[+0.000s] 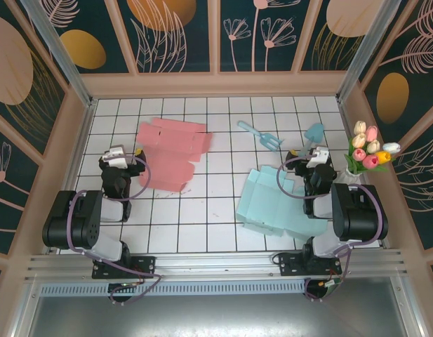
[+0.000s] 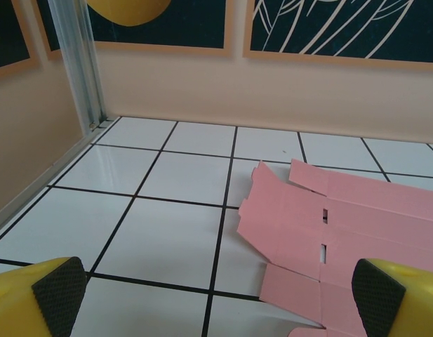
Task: Fold the paper box
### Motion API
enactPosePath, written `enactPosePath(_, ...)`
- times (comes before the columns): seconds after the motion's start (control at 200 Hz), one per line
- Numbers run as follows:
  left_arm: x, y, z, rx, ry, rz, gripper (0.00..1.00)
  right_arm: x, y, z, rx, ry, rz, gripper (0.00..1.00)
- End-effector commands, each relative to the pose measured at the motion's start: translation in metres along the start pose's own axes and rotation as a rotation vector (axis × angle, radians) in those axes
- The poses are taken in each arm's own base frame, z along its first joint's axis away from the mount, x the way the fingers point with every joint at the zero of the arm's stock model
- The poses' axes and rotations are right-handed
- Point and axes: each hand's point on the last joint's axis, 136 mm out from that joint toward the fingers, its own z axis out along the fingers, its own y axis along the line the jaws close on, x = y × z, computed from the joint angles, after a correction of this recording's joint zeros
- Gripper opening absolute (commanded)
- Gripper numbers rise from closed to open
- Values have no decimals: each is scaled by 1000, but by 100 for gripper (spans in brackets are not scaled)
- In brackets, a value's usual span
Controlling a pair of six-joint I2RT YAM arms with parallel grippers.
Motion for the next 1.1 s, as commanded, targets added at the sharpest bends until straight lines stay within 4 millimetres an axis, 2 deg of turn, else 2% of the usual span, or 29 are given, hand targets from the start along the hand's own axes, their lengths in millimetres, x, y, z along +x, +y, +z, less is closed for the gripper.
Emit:
enactPosePath(0.0,-9,-6,3,20,-10,23,99,-8,3,2,-7,-27,-13,99)
enactPosePath(0.155,-32,28,-3,-196,-7,-58,99,-12,7,3,-2,-20,-31,99)
enactPosePath(0.2,-42,33,-7,-228,-16,-104,99,-20,8,2,19,-8,-32,99)
enactPosePath(0.285,-62,36,-12,-259,-19,-201,99,-45,-5,-7,143,-30,33,99)
enactPosePath(0.345,-69,34,-7,-254,-5,-237,99,-64,2,-17,128,-60,72,99)
enactPosePath(0.465,-54,21,27,-221,166,-235,99,-100,23,-31,67,-113,78,99)
enactPosePath(0.54,-41,14,52,-194,266,-237,99,-112,38,-33,0,-116,80,99)
enactPosePath(0.59,-32,18,66,-202,317,-245,99,-116,49,-32,-46,-113,69,99)
enactPosePath(0.721,-20,28,95,-231,399,-225,96,-118,72,-29,-145,-86,33,99)
enactPosePath(0.746,-14,27,99,-222,423,-214,95,-117,76,-29,-159,-80,24,99)
enactPosePath(0.791,-24,21,113,-192,424,-207,91,-116,80,-27,-173,-73,12,99)
enactPosePath(0.801,-16,21,116,-191,445,-202,91,-116,82,-27,-177,-73,10,99)
enactPosePath(0.836,-11,15,124,-161,472,-197,88,-115,84,-26,-185,-68,1,99)
enactPosePath(0.991,-8,6,152,-112,552,-127,88,-110,90,-22,-197,-42,-18,99)
enactPosePath(1.096,7,-5,165,-35,665,-63,88,-111,93,-22,-206,-40,-22,99)
